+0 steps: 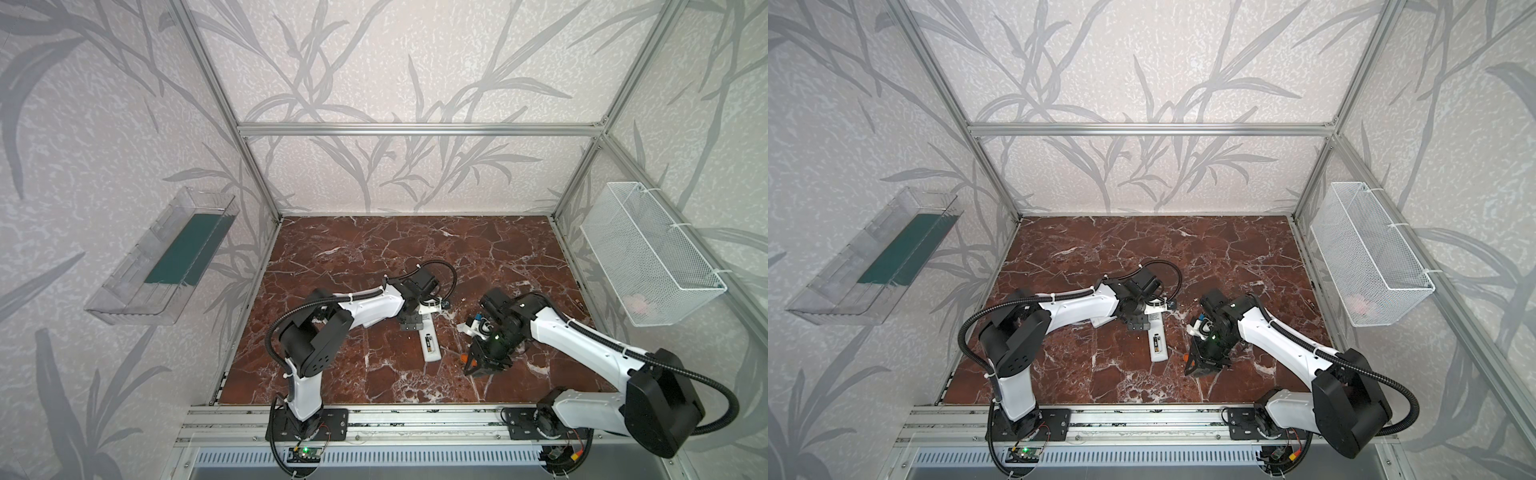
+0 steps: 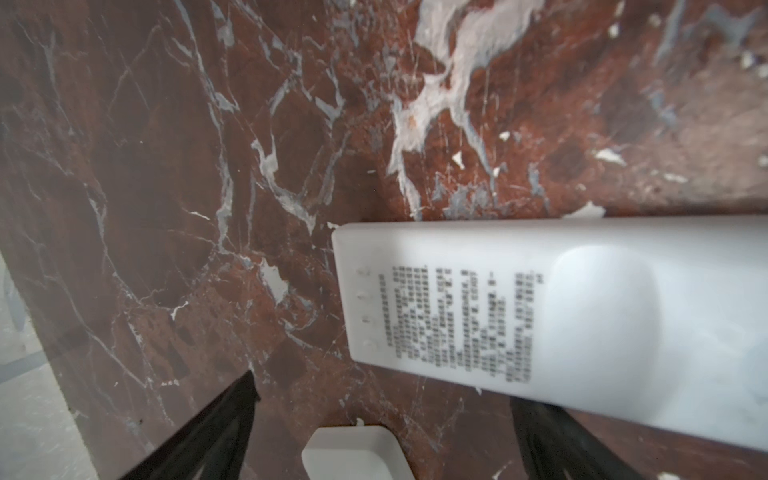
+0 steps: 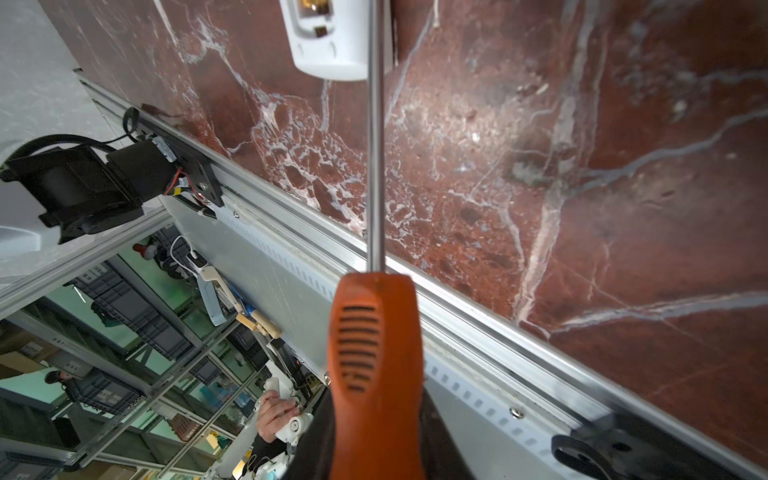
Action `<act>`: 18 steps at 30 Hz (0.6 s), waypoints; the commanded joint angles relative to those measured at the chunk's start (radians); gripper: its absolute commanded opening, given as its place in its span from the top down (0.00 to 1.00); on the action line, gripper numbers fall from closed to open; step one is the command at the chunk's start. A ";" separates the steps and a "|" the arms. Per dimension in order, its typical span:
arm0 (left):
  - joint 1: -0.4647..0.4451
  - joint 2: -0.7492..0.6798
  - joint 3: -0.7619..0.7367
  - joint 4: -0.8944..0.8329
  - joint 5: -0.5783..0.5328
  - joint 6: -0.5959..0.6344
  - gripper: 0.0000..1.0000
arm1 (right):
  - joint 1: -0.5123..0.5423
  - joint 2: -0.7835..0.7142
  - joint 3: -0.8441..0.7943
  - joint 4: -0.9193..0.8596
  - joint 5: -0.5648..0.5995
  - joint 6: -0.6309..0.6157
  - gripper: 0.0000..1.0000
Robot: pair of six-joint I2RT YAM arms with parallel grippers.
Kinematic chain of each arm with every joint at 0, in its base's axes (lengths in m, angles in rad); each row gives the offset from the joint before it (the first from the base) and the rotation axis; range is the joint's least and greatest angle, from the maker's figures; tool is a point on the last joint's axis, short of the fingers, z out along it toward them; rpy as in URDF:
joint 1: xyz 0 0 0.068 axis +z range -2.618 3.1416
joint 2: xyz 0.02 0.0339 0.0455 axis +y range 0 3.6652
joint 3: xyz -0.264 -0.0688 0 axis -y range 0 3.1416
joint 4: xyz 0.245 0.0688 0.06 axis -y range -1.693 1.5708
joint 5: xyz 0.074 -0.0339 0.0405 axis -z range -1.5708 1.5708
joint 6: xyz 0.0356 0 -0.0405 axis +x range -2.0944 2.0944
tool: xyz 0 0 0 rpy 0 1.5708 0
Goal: Unload the batteries from the remote control
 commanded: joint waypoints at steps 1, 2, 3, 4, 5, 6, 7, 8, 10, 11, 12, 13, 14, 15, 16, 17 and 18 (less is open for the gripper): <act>0.021 -0.064 -0.007 -0.050 0.117 -0.042 0.04 | 0.003 0.001 -0.007 0.041 -0.049 -0.009 1.00; 0.020 -0.066 -0.007 -0.054 0.118 -0.044 0.04 | 0.004 0.010 -0.008 0.044 -0.045 -0.014 1.00; 0.021 -0.062 -0.005 -0.058 0.113 -0.044 0.04 | 0.004 0.019 -0.010 0.041 -0.035 -0.020 1.00; 0.021 -0.055 -0.003 -0.065 0.108 -0.044 0.04 | 0.005 0.025 -0.014 0.038 -0.023 -0.026 1.00; 0.020 -0.044 0.002 -0.071 0.103 -0.045 0.05 | 0.005 0.028 -0.021 0.041 -0.019 -0.029 1.00; 0.023 -0.035 0.005 -0.073 0.102 -0.044 0.05 | 0.006 0.029 -0.029 0.049 -0.021 -0.026 1.00; 0.023 -0.023 0.010 -0.073 0.105 -0.045 0.05 | 0.008 0.027 -0.039 0.065 -0.024 -0.018 1.00; 0.022 -0.011 0.018 -0.073 0.116 -0.049 0.05 | 0.013 0.028 -0.049 0.084 -0.026 -0.009 1.00; 0.021 0.014 0.043 -0.075 0.134 -0.057 0.05 | 0.033 0.035 -0.060 0.117 -0.029 0.014 1.00; 0.020 0.027 0.060 -0.078 0.141 -0.061 0.06 | 0.055 0.038 -0.060 0.134 -0.028 0.029 1.00; 0.021 0.038 0.076 -0.083 0.144 -0.064 0.06 | 0.071 0.041 -0.059 0.147 -0.026 0.041 1.00; 0.021 0.050 0.092 -0.086 0.147 -0.066 0.06 | 0.091 0.041 -0.060 0.160 -0.025 0.053 1.00; 0.021 0.058 0.108 -0.091 0.152 -0.065 0.06 | 0.106 0.044 -0.060 0.176 -0.025 0.065 1.00; 0.021 0.065 0.120 -0.092 0.156 -0.063 0.06 | 0.119 0.045 -0.060 0.189 -0.025 0.076 1.00; 0.021 0.074 0.134 -0.094 0.164 -0.063 0.06 | 0.131 0.047 -0.060 0.201 -0.026 0.088 1.00; 0.021 0.080 0.148 -0.098 0.171 -0.064 0.06 | 0.144 0.050 -0.058 0.213 -0.025 0.098 1.00; 0.020 0.086 0.160 -0.104 0.176 -0.068 0.06 | 0.151 0.052 -0.055 0.215 -0.021 0.101 1.00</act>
